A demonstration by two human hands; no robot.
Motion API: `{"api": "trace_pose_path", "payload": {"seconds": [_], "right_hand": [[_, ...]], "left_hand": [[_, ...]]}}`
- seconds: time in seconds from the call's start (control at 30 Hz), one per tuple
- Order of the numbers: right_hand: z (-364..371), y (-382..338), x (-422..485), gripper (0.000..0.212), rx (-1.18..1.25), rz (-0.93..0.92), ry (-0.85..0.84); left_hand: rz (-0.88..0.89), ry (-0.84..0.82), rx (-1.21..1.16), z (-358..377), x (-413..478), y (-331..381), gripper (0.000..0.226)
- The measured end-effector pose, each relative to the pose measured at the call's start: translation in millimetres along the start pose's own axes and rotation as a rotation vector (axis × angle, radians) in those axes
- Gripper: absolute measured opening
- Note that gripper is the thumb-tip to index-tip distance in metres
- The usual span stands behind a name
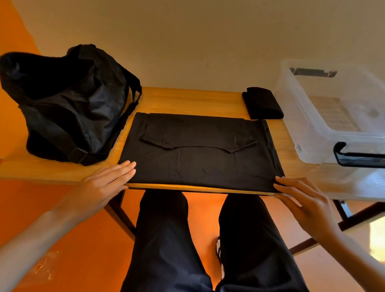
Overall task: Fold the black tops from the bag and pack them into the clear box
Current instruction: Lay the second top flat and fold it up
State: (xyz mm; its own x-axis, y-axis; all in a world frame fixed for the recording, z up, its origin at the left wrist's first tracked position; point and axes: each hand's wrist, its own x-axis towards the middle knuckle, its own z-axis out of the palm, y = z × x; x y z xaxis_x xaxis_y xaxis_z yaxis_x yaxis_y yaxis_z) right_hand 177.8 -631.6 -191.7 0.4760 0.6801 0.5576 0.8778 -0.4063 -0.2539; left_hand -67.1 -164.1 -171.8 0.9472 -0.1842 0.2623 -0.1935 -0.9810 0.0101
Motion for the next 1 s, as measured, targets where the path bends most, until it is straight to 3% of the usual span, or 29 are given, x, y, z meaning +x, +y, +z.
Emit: {"api": "trace_pose_path", "payload": {"seconds": [0.27,0.57,0.67,0.9,1.0], "right_hand": [[-10.5,-1.5,5.7,0.029,0.061,0.052,-0.041],[-18.5,-4.0,25.9,0.022,0.109,0.095,0.011],[-20.7,-5.6,40.0,0.02,0.16,0.163,0.025],[-18.6,-4.1,63.5,0.014,0.282,0.342,0.059],[-16.7,-0.2,73.5,0.012,0.353,0.424,0.091]], "left_hand": [[-0.012,0.129,-0.143,-2.2,-2.9,0.1,0.037],[-0.189,0.296,-0.241,-25.3,20.0,5.3,0.033],[-0.243,0.357,-0.266,-32.3,33.6,6.5,0.018],[-0.588,0.416,-0.533,-33.6,53.8,6.4,0.01],[-0.617,0.444,-0.585,-33.9,59.7,5.2,0.009]]}}
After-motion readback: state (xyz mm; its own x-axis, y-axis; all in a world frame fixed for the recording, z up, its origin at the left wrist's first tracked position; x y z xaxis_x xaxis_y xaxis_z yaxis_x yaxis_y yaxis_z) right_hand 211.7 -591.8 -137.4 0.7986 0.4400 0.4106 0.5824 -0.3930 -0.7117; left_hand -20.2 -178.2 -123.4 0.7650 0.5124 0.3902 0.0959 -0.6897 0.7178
